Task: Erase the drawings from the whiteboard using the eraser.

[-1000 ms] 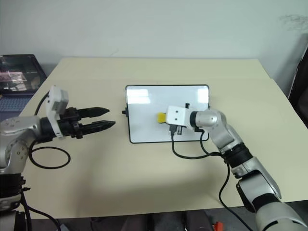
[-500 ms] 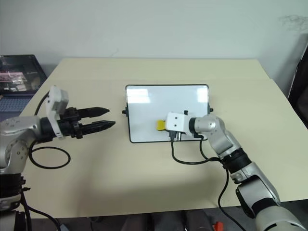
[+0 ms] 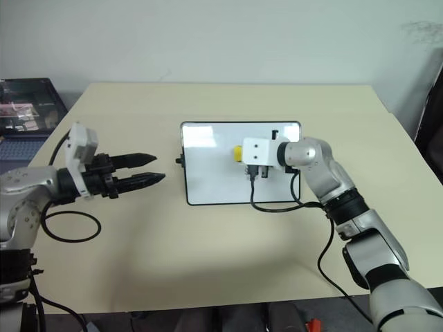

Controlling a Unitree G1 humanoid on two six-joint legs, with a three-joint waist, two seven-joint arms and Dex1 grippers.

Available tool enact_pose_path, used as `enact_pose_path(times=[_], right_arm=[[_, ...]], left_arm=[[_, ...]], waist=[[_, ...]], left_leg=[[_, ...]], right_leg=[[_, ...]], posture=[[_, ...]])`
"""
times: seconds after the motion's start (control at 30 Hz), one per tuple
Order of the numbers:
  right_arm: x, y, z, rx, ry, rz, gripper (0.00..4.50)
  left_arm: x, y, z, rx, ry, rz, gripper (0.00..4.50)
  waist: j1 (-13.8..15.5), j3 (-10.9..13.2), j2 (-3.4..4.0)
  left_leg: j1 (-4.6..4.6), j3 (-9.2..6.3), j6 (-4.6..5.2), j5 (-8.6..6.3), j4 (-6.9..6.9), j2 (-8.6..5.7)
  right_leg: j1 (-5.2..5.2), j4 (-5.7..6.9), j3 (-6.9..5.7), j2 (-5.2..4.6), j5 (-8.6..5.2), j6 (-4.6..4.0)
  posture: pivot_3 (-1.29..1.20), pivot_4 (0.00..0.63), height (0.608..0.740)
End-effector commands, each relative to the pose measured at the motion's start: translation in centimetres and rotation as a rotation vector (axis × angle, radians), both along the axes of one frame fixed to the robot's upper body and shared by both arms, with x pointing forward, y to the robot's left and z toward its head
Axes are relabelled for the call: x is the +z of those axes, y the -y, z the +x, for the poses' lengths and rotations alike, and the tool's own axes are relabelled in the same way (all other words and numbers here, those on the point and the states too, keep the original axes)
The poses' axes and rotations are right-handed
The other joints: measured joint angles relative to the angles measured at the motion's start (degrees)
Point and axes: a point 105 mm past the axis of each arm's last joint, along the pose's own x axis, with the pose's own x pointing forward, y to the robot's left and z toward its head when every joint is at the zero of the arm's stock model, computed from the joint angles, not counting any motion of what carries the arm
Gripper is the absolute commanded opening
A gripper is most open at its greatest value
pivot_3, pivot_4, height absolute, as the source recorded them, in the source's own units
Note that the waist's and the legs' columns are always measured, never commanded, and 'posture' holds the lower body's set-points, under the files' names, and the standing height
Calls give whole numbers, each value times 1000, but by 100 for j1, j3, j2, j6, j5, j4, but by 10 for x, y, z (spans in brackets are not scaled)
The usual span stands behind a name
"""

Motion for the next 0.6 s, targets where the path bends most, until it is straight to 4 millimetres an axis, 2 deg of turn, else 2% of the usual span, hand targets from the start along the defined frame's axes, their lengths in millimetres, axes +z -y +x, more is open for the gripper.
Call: enact_pose_path(times=[0.03,0.37,0.47,0.6], right_arm=[[10,6,5,-27,42,1,961],[-11,-3,-14,29,-54,2,961],[-24,-4,-26,52,-106,-19,961],[-33,-8,-35,65,-147,-17,961]], left_arm=[[12,-2,0,-4,53,12,3143],[12,-4,0,-4,49,17,3143],[13,-4,0,-2,50,17,3143],[12,-5,0,0,48,19,3143]], waist=[[0,0,0],[1,0,0],[3,0,0],[-4,0,0]], left_leg=[[0,0,0,0,0,0],[0,-1,0,0,0,1],[0,-2,0,0,0,1],[-1,0,0,0,-1,0]], right_leg=[[0,0,0,0,0,0],[0,0,-1,0,0,0],[0,0,-1,0,0,0],[-1,-1,0,0,0,1]], posture=[[0,150,740],[0,150,740],[0,150,740],[0,150,740]])
